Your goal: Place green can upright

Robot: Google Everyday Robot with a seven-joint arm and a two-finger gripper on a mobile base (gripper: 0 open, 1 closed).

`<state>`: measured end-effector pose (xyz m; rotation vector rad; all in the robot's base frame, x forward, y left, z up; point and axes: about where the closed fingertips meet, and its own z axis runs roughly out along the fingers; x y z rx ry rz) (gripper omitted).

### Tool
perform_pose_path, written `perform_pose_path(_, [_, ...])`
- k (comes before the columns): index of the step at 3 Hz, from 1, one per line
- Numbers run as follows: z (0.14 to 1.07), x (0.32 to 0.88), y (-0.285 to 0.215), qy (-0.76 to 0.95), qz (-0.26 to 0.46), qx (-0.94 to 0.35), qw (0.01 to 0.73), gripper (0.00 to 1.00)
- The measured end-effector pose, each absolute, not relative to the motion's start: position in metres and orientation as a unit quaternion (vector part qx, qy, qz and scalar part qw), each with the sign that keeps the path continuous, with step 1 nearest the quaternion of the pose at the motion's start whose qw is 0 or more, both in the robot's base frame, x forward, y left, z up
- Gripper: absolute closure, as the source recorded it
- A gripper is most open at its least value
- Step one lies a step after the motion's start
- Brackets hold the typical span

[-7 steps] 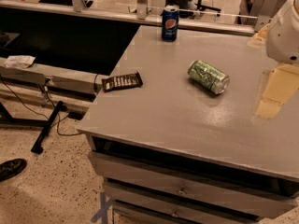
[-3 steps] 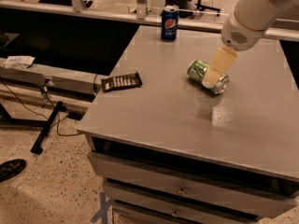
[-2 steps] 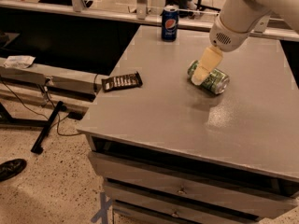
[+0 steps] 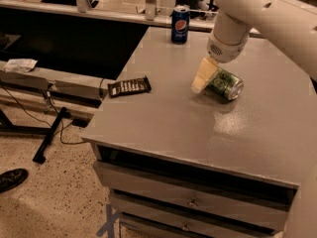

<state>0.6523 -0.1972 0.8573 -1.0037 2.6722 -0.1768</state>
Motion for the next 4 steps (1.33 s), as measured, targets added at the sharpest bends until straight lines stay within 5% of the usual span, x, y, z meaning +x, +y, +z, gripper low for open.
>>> perform_pose_path(2, [0.850,0.660,-0.196,0.934,-0.054,-0.326,0.139,0.49])
perform_pose_path(3, [0.876,0.658,-0.178,0.917,-0.023,-0.349,0.191,0.80])
perform_pose_path(4, [0.894,0.661,-0.168,0.887,0.033,-0.377,0.263,1.00])
